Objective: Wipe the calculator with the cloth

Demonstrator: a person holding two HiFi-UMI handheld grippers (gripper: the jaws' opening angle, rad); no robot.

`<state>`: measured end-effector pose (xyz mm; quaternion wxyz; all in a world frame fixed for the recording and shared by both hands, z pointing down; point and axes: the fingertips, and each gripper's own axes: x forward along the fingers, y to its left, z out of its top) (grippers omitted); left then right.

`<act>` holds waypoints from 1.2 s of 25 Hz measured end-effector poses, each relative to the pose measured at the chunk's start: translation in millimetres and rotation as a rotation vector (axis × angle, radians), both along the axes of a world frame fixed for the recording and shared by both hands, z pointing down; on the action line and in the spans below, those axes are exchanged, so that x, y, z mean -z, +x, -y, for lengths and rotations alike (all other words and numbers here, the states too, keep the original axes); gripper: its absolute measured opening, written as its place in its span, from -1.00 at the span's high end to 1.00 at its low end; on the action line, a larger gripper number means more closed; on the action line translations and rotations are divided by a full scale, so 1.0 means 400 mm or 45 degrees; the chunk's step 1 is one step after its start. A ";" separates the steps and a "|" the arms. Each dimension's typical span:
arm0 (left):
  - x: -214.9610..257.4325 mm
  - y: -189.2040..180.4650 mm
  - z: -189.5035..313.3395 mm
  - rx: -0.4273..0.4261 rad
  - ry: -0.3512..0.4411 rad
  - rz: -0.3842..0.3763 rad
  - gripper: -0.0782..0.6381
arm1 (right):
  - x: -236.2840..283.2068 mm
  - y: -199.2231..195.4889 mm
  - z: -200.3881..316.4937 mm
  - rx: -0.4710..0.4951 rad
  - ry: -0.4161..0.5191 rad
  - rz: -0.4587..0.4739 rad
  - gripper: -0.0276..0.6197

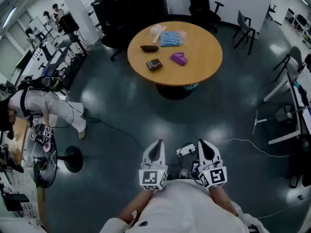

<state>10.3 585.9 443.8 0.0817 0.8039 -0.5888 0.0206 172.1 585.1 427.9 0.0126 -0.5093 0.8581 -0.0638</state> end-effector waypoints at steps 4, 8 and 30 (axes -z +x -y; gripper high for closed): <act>0.000 0.003 -0.008 0.008 0.001 0.000 0.76 | -0.003 0.003 -0.008 0.009 0.005 0.006 0.87; 0.003 0.003 -0.007 0.011 -0.001 -0.003 0.76 | -0.003 0.002 -0.007 0.017 0.000 0.000 0.87; -0.073 -0.033 0.130 0.127 -0.068 0.020 0.76 | 0.003 0.015 0.192 0.059 0.011 0.056 0.87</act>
